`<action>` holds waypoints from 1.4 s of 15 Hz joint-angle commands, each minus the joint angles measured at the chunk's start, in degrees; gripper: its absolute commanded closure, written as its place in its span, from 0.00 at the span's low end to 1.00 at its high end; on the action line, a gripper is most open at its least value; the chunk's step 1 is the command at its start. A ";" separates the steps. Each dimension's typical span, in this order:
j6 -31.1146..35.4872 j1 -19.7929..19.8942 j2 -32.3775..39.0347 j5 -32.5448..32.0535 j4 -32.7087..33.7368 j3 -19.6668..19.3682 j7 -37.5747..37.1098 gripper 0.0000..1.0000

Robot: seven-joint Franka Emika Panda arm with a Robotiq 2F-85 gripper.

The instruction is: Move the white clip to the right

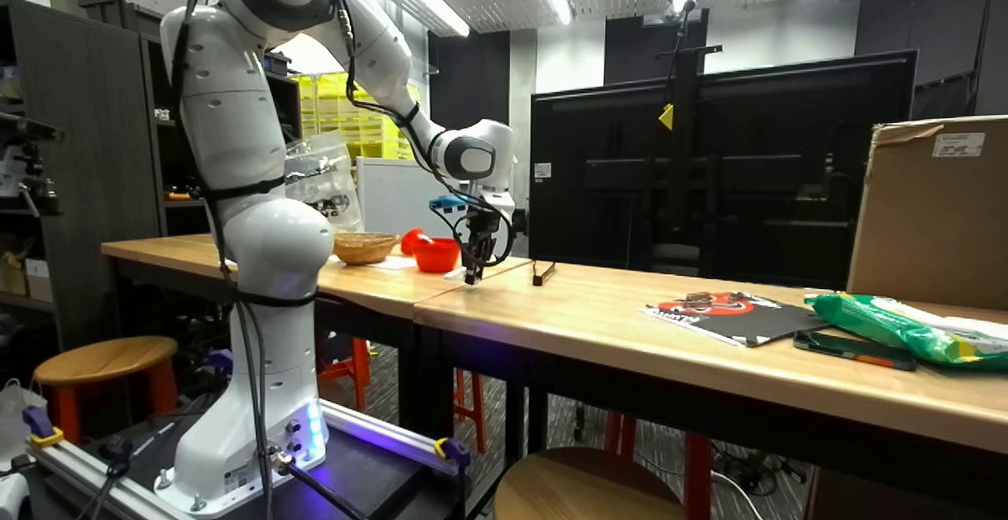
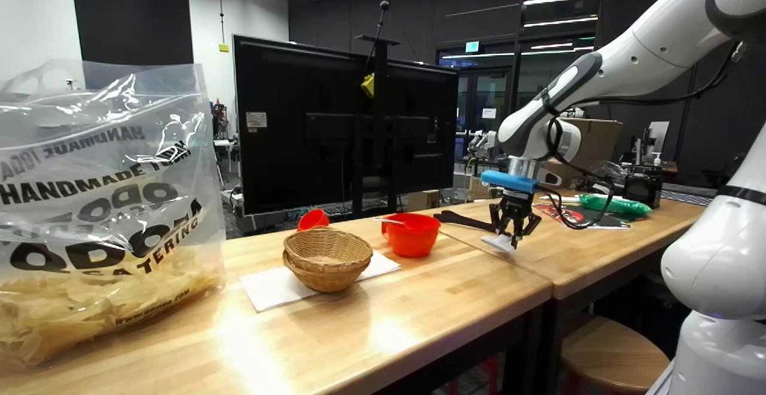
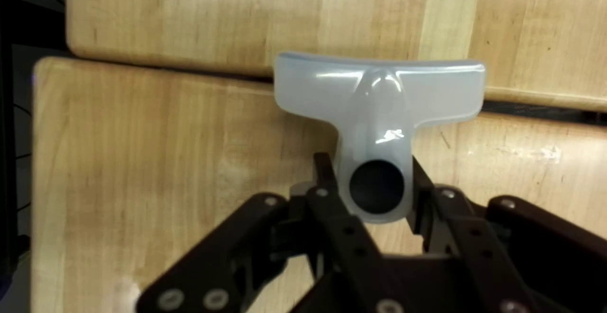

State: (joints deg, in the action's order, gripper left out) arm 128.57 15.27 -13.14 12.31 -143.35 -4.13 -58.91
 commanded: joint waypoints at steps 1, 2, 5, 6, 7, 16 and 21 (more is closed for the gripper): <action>0.86 -1.29 1.51 0.08 1.43 -1.48 1.12 0.34; 1.02 -1.43 1.61 0.04 1.47 -1.57 1.03 0.28; 1.41 -1.83 1.86 0.03 1.65 -1.87 1.20 0.08; 2.10 -2.27 1.61 0.16 1.14 -1.49 0.66 0.02; 2.44 -2.54 1.10 0.08 0.74 -1.23 0.25 0.00; -0.32 -5.68 -10.59 -6.70 -1.63 5.86 -12.12 0.00; 4.91 -8.25 -14.92 -11.46 -2.76 10.85 -11.11 0.00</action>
State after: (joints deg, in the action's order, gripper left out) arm 129.94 8.49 -24.53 3.99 -143.81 4.47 -70.70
